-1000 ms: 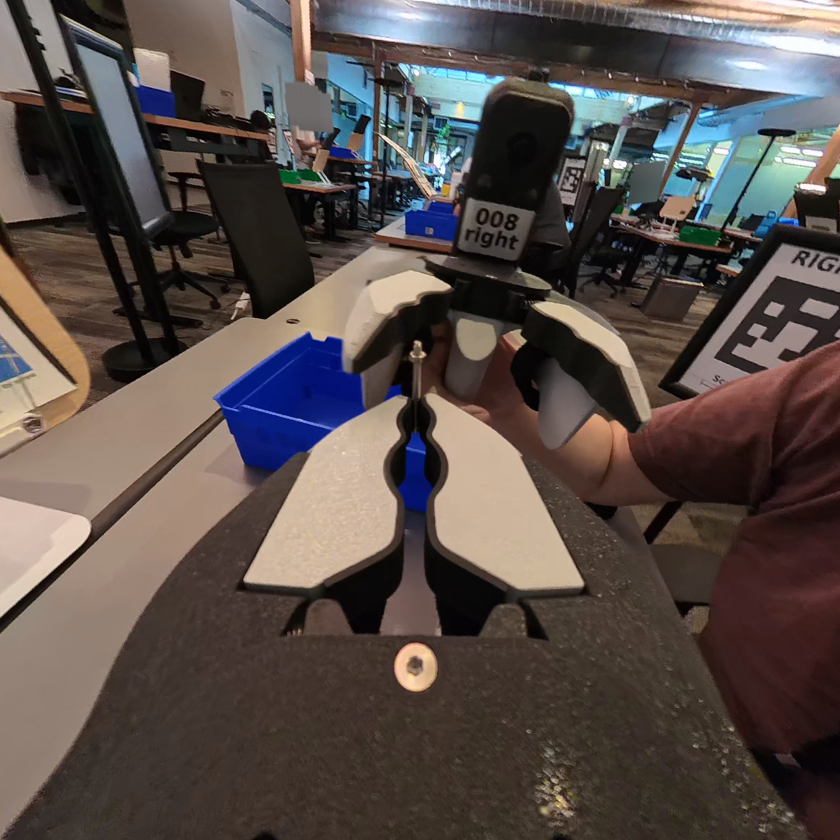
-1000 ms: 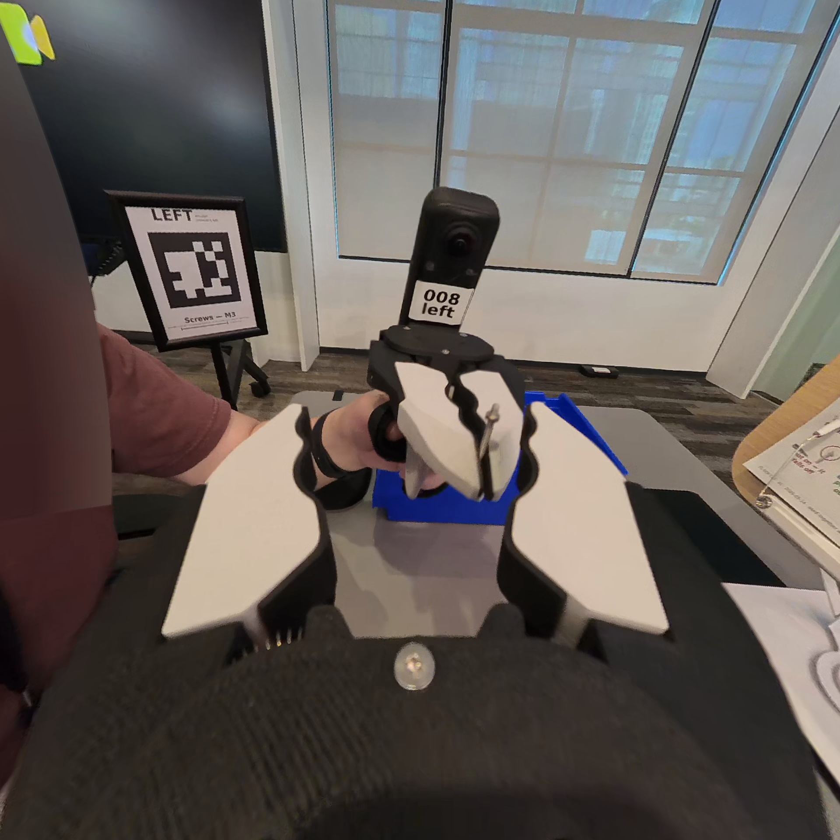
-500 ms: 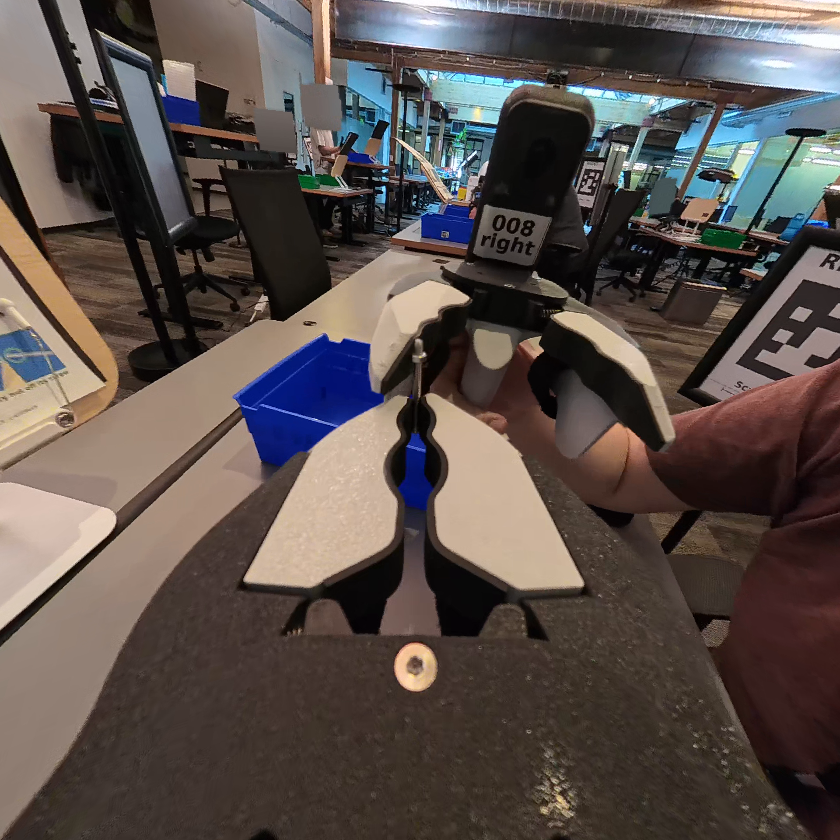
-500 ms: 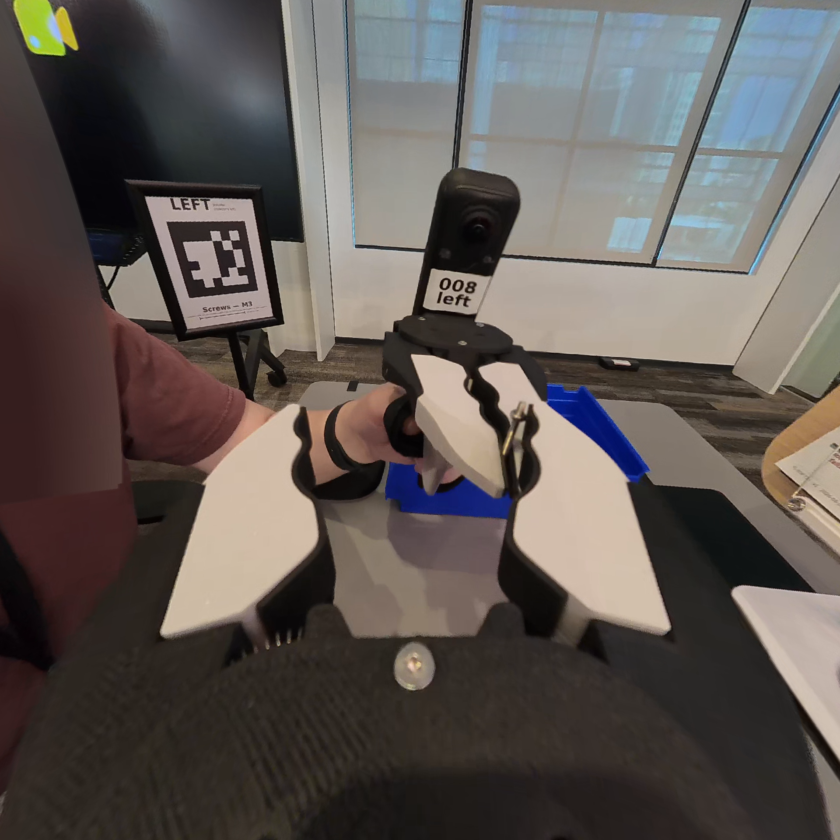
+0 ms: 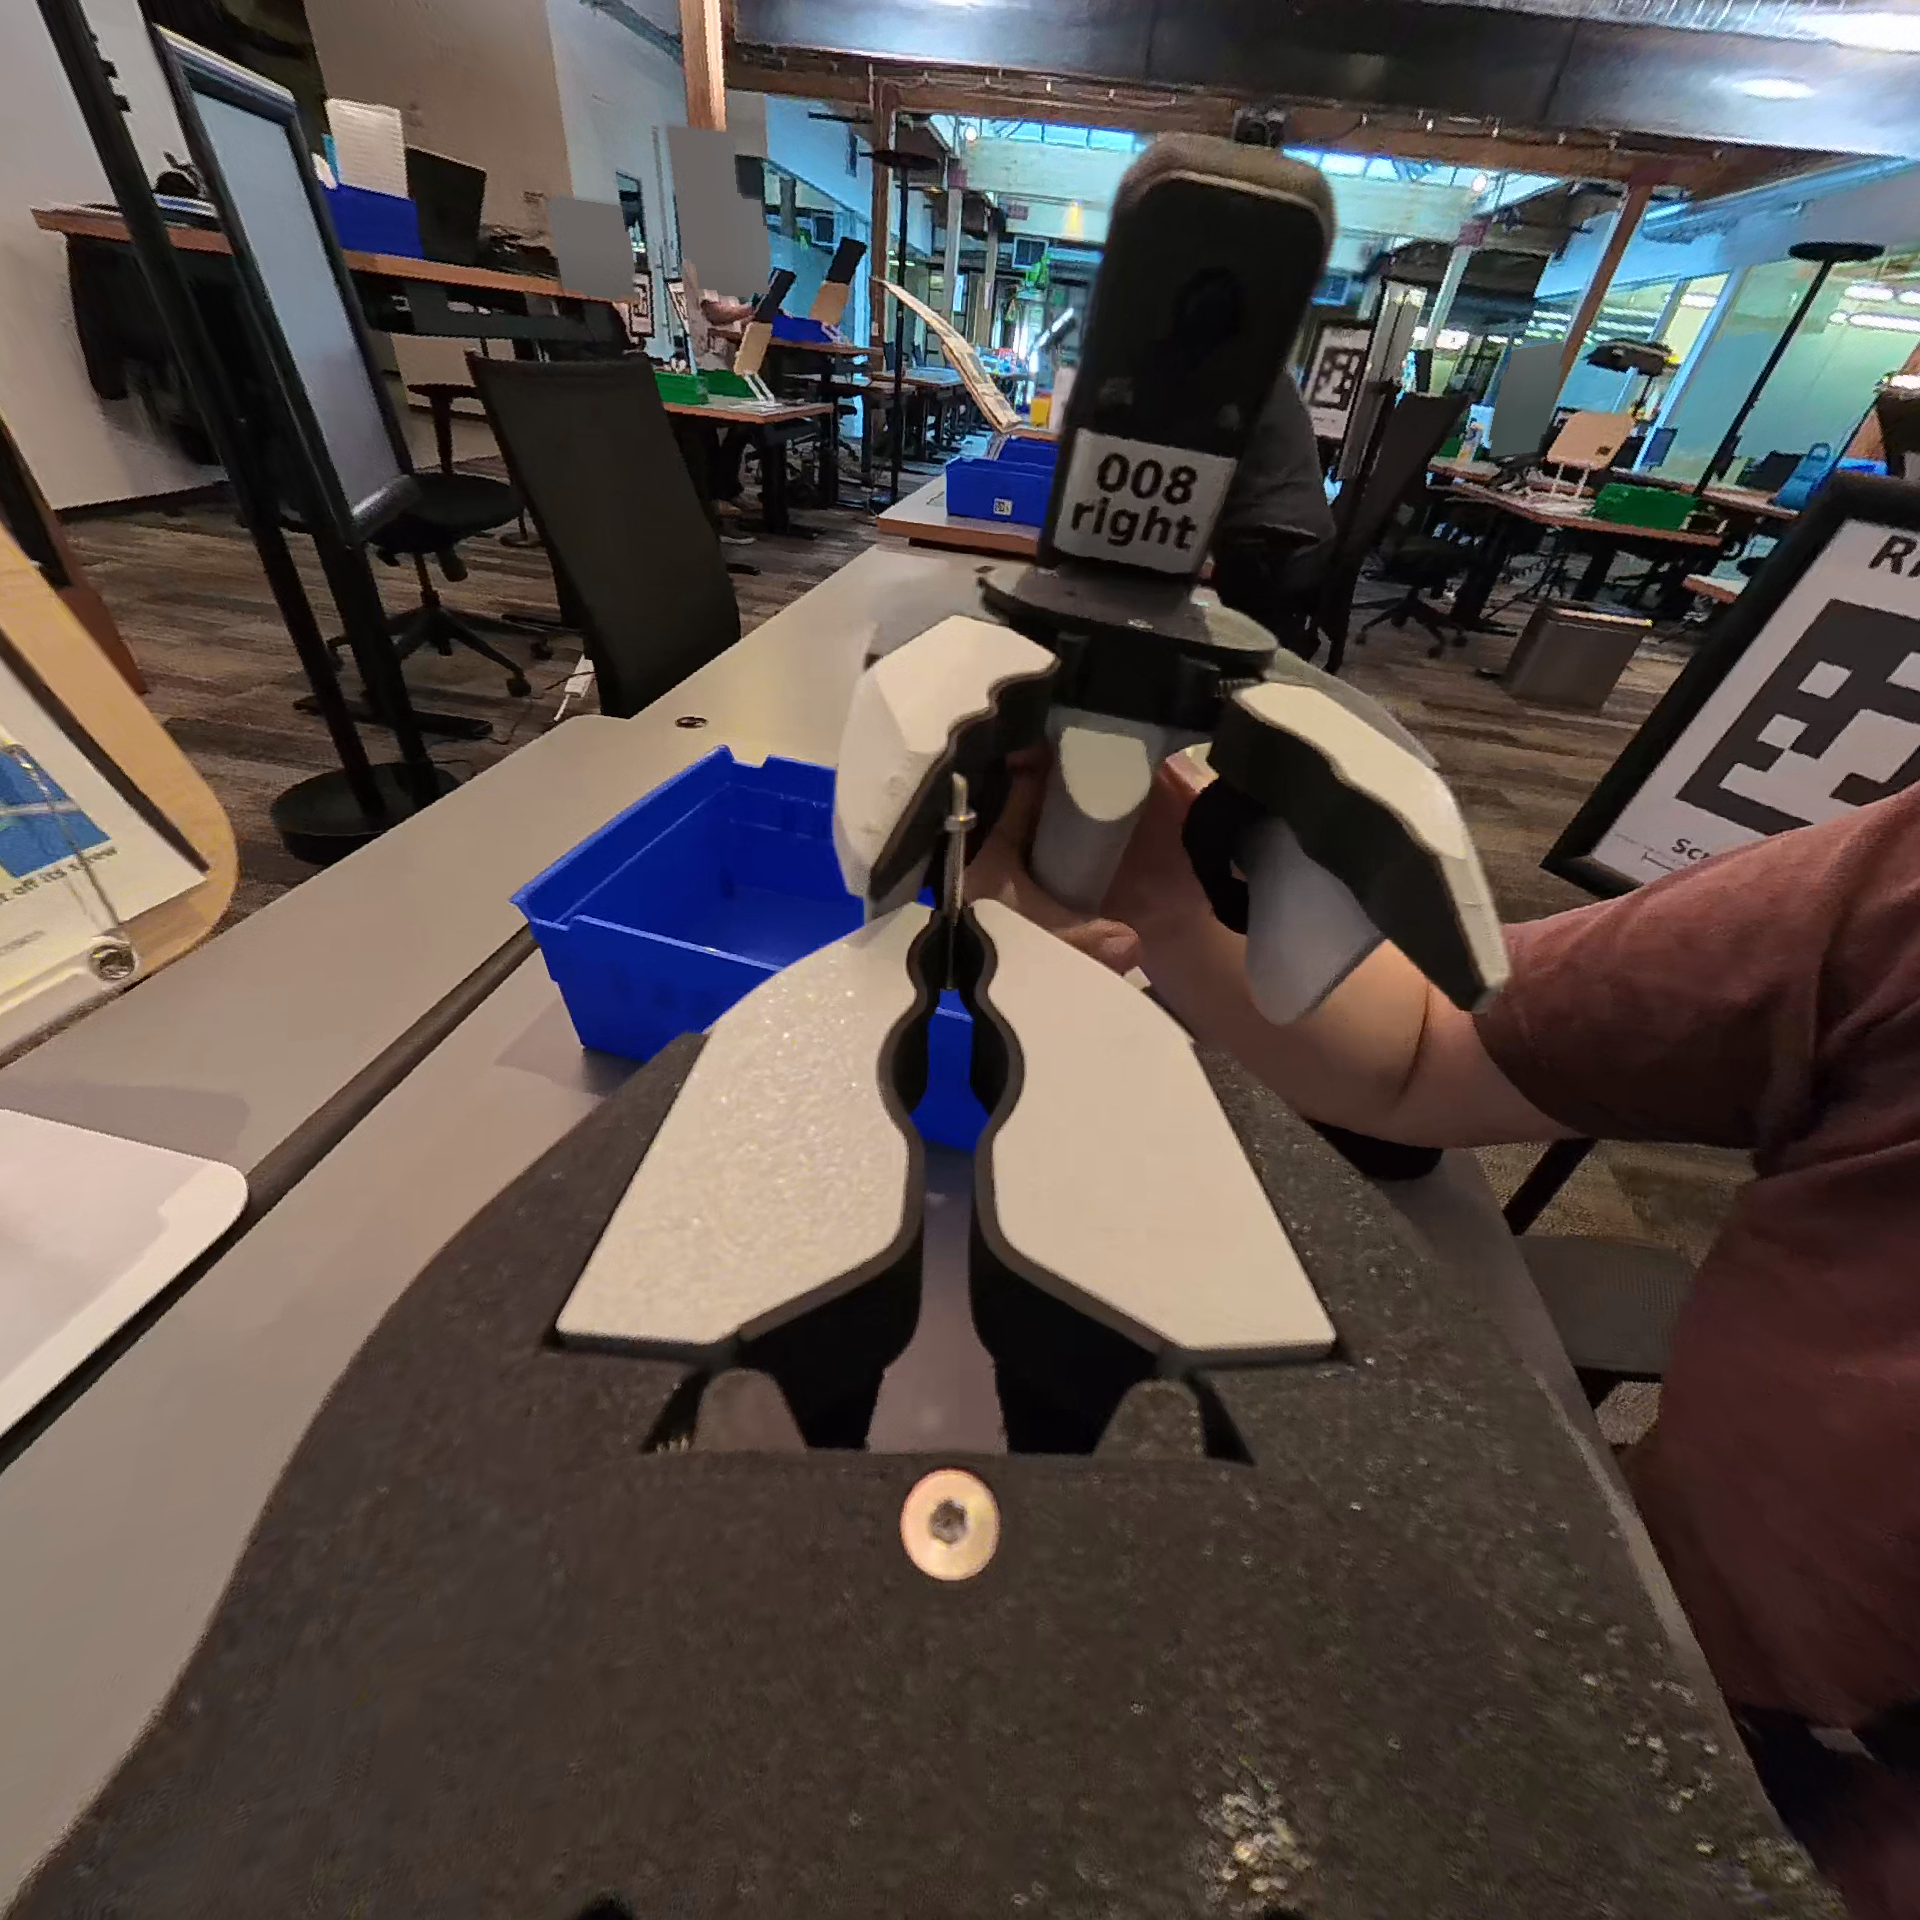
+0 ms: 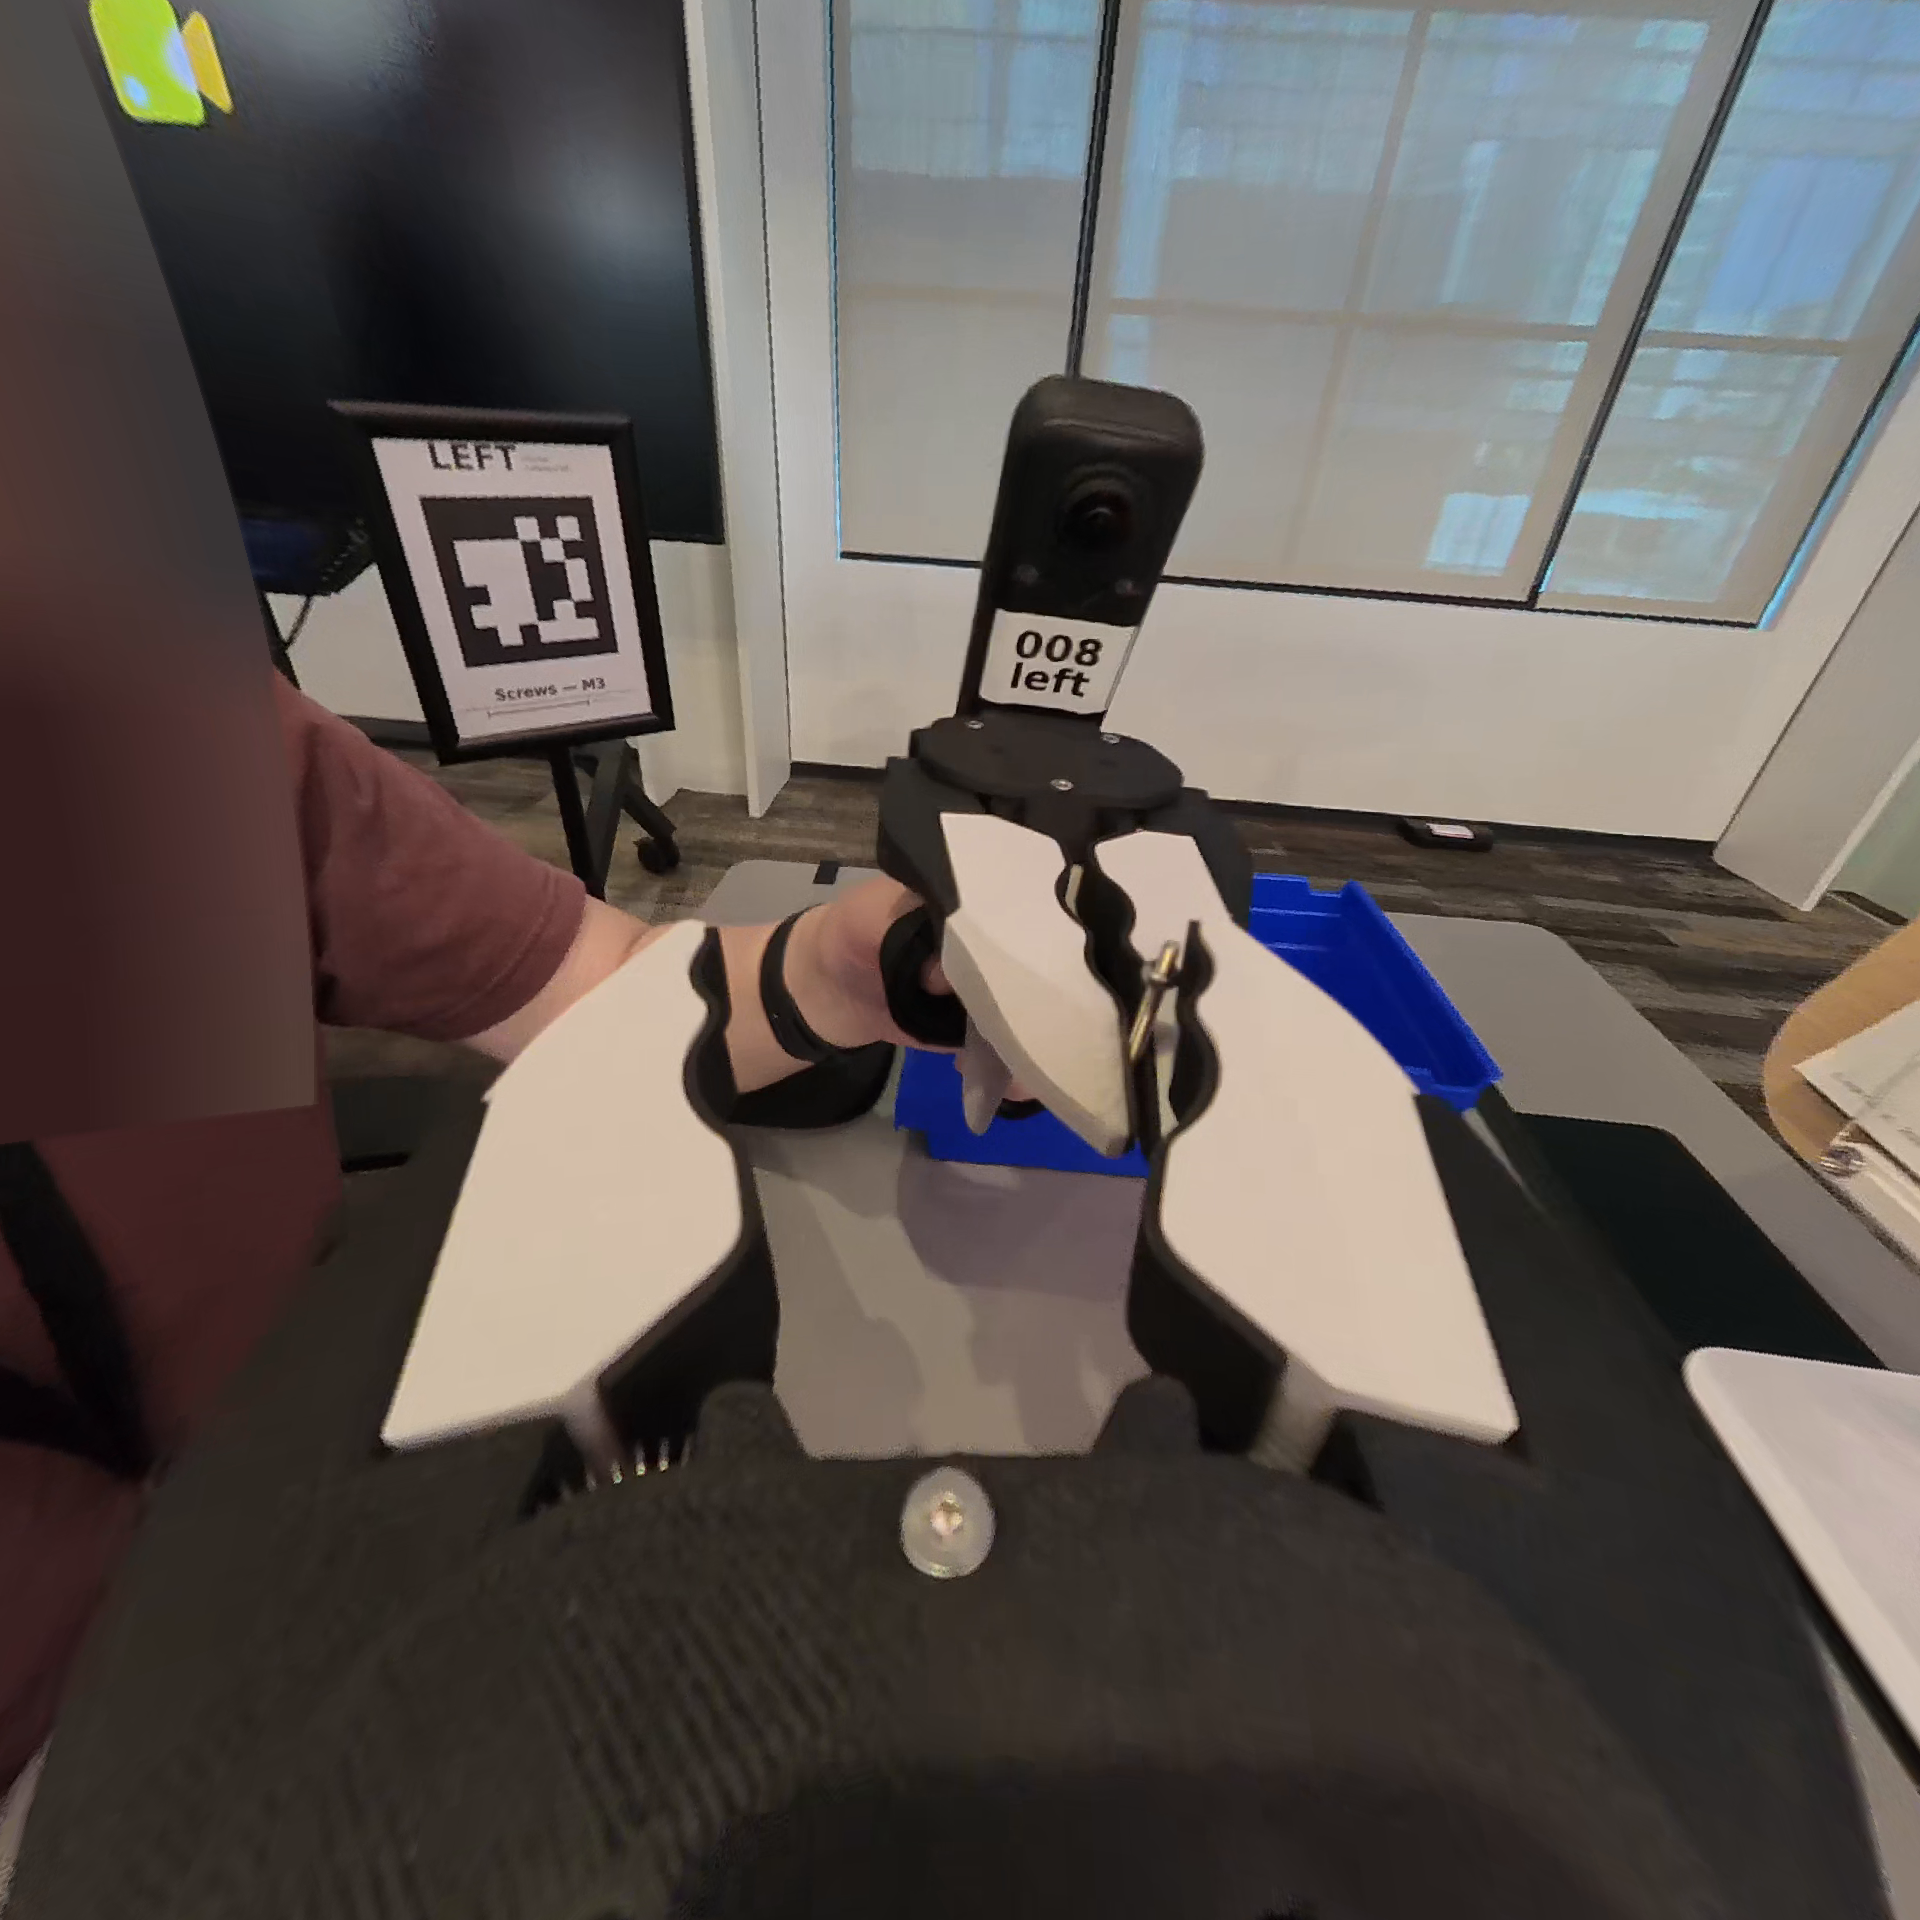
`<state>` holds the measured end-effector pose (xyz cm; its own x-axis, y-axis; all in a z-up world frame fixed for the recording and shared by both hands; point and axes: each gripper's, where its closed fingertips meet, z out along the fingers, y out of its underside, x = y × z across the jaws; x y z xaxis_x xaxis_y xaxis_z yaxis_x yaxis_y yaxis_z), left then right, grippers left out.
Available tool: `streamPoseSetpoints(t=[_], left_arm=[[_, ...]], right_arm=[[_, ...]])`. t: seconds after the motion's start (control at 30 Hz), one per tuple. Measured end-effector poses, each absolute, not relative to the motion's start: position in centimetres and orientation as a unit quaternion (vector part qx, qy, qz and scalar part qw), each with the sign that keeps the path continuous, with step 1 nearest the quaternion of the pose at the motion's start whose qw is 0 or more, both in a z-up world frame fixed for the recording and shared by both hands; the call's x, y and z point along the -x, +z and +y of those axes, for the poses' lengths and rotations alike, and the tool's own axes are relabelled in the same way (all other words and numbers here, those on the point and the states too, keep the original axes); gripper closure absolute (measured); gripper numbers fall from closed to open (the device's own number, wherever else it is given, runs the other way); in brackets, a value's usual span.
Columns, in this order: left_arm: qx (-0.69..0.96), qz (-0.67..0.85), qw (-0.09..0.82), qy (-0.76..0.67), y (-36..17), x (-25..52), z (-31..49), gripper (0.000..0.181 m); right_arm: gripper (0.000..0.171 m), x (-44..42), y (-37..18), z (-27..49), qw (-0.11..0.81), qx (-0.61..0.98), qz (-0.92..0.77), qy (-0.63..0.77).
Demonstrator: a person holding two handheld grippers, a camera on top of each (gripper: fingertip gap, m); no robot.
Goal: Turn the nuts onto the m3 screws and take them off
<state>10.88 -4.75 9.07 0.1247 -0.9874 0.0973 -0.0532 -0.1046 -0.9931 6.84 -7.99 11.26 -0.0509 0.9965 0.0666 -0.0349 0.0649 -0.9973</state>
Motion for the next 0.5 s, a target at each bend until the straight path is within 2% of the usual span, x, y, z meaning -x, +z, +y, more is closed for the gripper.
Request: streamPoseSetpoints(t=[0.13,0.27,0.37,0.5], left_arm=[[0.569,0.436,0.494,-0.492,9.7,-10.0,-4.1,0.179],[0.563,0.44,0.485,-0.505,9.8,-10.3,-4.6,0.18],[0.561,0.449,0.484,-0.499,9.5,-10.7,-4.9,0.18],[0.56,0.454,0.481,-0.499,9.5,-10.8,-5.2,0.18]], right_arm=[[0.096,-7.6,11.7,-7.1,0.53,0.462,-0.508,0.499],[0.138,-8.3,12.1,-5.5,0.529,0.478,-0.461,0.528],[0.147,-8.4,11.9,-4.6,0.515,0.495,-0.435,0.548],[0.168,-8.2,11.5,-4.8,0.492,0.493,-0.439,0.568]])
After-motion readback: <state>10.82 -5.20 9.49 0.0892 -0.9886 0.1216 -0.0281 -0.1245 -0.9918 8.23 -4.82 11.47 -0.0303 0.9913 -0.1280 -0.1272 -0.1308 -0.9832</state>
